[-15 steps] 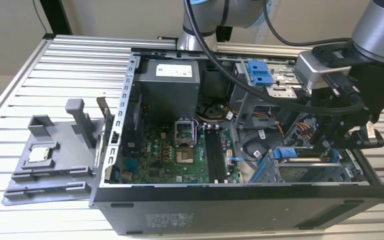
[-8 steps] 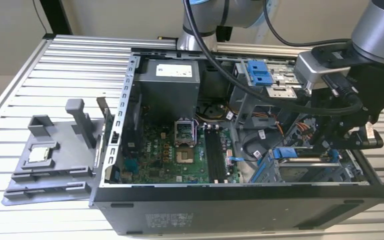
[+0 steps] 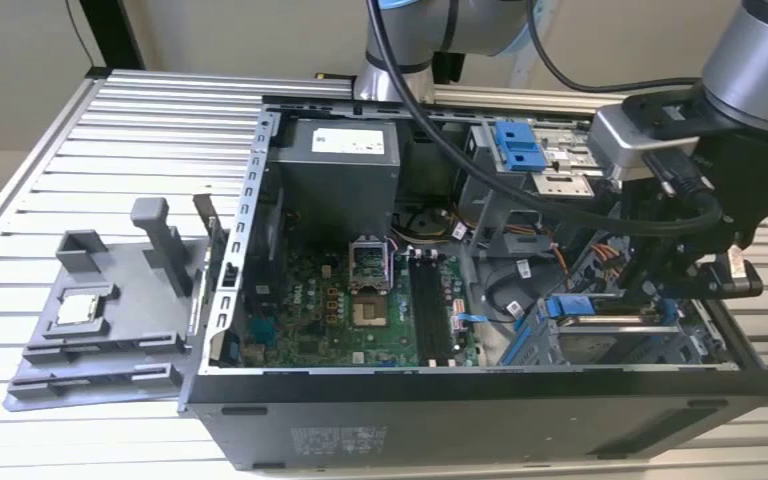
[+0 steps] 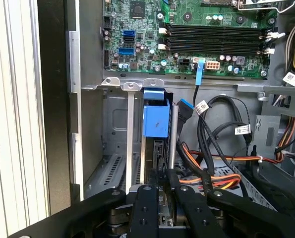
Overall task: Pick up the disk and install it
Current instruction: 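Insert the first disk wire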
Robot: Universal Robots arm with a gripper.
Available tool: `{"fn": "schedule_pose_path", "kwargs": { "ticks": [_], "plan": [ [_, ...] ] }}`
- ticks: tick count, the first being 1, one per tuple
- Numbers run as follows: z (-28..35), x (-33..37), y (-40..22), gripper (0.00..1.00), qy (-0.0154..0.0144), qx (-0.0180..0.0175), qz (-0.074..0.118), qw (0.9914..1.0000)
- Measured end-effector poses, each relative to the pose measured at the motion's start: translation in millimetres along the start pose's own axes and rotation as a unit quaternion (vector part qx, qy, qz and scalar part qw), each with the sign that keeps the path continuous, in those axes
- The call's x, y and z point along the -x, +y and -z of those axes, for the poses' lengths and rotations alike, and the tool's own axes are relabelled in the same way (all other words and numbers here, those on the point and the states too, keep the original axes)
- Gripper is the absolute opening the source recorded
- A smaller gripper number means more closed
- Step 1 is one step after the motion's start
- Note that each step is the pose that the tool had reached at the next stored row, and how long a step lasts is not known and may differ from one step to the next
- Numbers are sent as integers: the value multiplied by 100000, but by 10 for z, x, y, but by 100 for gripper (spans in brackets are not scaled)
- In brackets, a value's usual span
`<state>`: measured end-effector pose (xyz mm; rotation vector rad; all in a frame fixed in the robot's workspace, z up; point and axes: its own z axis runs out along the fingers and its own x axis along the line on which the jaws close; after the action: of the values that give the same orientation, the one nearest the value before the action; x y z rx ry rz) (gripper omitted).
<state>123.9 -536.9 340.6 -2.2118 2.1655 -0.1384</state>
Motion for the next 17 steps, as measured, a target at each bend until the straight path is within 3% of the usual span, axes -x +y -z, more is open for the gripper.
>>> {"fn": "schedule_pose_path", "kwargs": {
  "ticks": [17],
  "plan": [
    [18,-3,-4,0,8,3,-9,100000]
  ]
}}
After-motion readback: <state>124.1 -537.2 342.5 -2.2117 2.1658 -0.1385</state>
